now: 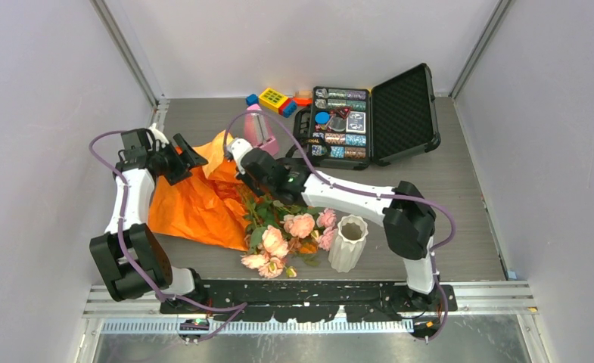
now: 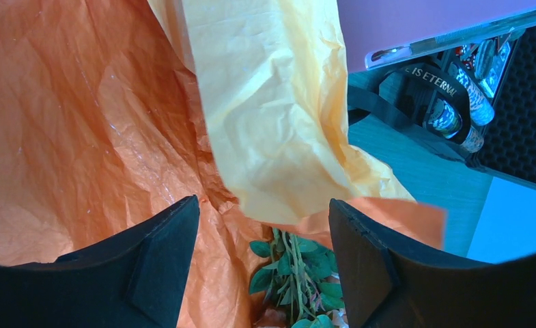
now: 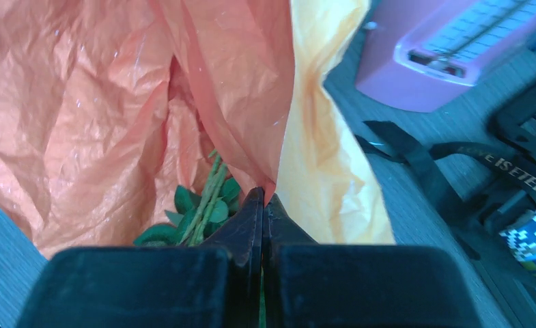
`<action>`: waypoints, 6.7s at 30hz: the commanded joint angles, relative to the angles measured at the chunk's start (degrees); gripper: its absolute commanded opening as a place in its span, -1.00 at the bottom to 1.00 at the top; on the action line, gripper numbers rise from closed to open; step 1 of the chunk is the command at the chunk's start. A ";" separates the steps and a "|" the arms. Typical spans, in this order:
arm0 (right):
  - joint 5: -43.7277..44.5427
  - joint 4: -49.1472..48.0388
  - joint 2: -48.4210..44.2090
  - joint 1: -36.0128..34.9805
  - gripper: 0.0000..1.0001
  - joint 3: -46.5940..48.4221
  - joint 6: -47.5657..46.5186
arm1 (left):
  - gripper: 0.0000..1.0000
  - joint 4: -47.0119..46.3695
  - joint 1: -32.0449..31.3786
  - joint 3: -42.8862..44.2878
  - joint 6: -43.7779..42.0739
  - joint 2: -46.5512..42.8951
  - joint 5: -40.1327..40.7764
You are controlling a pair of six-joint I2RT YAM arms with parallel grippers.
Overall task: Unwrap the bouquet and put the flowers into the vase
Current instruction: Unfold the wrapping paper at the center of the board.
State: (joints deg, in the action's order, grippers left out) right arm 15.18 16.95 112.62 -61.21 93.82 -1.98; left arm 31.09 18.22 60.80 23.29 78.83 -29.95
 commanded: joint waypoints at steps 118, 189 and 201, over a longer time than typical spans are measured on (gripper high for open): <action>-32.33 -21.27 -14.97 25.75 -0.59 -27.64 19.09 | -0.59 12.52 0.42 7.97 -13.90 15.74 27.94; -9.82 -19.84 -14.67 26.87 -1.00 -25.33 28.07 | -1.00 17.40 0.68 22.08 -22.21 31.88 47.08; -10.16 -17.37 -11.37 30.08 -1.00 -22.14 26.30 | -1.00 18.75 0.51 23.02 -22.03 33.21 45.95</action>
State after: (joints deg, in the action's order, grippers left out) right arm 2.48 -0.75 100.44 -32.80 69.06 25.21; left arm 48.77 18.37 81.32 2.33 111.68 13.98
